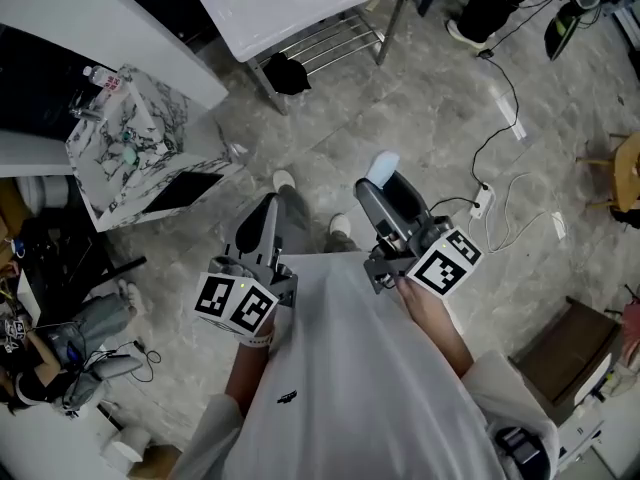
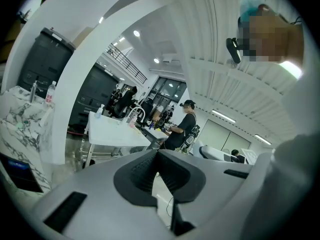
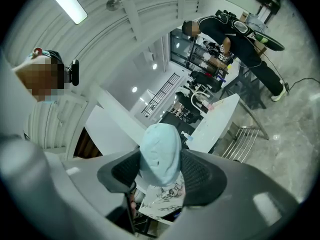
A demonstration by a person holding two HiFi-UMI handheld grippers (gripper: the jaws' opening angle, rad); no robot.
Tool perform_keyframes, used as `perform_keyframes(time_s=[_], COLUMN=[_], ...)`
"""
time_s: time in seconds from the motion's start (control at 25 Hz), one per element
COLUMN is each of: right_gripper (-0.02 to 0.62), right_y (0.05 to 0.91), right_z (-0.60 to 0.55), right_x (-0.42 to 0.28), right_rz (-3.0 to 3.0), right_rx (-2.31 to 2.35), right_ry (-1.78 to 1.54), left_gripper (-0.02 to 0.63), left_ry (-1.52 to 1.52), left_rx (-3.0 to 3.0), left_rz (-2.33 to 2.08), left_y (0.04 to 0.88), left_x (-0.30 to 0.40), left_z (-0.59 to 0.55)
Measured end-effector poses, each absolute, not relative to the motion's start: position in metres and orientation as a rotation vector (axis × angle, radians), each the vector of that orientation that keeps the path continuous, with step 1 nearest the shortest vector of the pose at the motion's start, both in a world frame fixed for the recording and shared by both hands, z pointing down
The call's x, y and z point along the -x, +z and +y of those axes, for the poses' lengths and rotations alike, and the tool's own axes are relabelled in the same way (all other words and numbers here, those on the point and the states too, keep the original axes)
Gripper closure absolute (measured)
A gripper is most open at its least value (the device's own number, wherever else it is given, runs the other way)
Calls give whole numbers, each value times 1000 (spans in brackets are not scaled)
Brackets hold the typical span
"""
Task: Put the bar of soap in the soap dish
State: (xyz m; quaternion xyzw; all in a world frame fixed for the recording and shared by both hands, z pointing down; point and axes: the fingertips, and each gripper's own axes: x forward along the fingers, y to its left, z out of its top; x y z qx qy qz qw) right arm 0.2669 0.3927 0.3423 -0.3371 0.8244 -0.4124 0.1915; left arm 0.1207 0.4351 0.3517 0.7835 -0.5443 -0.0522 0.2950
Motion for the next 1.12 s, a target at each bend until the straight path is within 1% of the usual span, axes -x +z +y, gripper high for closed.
perform_keyframes(time_s=[0.2, 0.6, 1.12], right_gripper=[328, 328, 328], right_y=[340, 320, 299], right_z=[372, 315, 255], right_x=[-253, -204, -85], right_rz=[2341, 2350, 2464], right_rx=[959, 968, 851], right_ry=[-1148, -1128, -1099], left_gripper=[597, 597, 598], left_ry=[-164, -231, -356], left_rx=[-2120, -2135, -2095], left_rz=[-1403, -1376, -1485], left_y=[349, 337, 322], left_x=[-116, -73, 43], left_z=[402, 329, 282])
